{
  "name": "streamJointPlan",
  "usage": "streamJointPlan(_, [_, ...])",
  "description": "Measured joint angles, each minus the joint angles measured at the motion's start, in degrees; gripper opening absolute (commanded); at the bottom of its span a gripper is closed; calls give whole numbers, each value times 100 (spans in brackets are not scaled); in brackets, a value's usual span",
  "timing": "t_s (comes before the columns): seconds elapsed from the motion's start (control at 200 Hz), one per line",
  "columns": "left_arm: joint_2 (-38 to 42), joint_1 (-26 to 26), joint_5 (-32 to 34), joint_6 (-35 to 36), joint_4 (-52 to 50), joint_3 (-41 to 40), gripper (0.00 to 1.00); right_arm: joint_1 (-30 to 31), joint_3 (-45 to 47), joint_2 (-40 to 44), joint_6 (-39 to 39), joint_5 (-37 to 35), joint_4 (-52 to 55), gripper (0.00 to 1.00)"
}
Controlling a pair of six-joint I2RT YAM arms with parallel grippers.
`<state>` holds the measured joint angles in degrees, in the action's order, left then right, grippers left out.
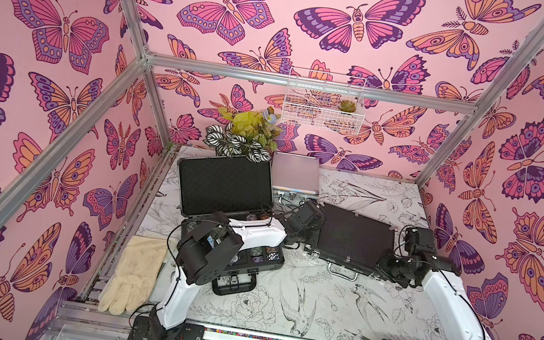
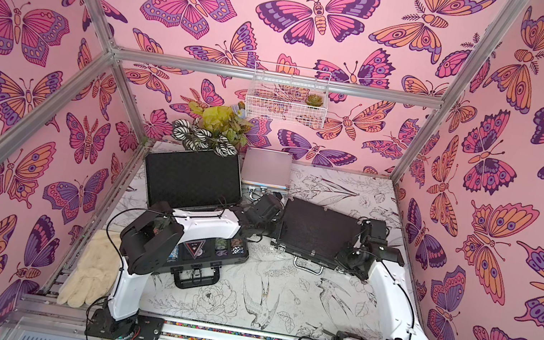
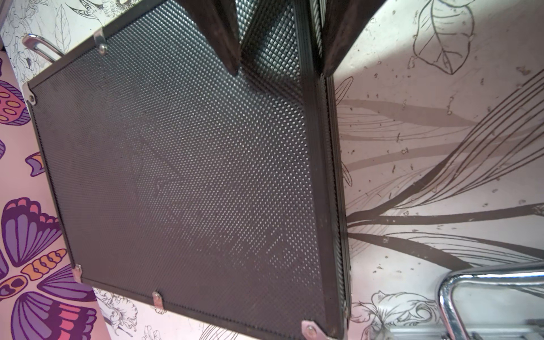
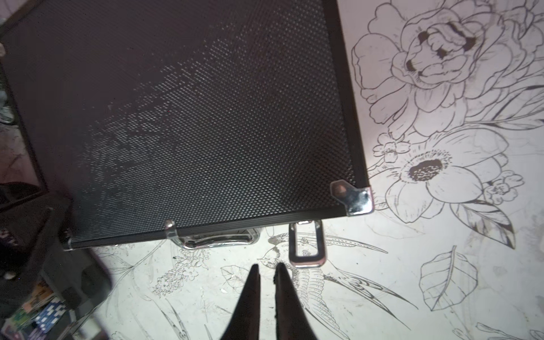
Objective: Close the poker set cases
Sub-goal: Fasten the fastener on the poker set case.
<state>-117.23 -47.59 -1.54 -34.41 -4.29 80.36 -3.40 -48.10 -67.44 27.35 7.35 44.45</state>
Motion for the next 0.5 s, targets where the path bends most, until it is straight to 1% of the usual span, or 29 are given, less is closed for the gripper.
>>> streamJointPlan(0.235, [0,0,2,-15,2,0,45,-2,468,-289,-33,-133,-170,12])
streamJointPlan(0.501, [0,2,2,-17,4,-4,45,-2,944,-632,122,-131,-726,12])
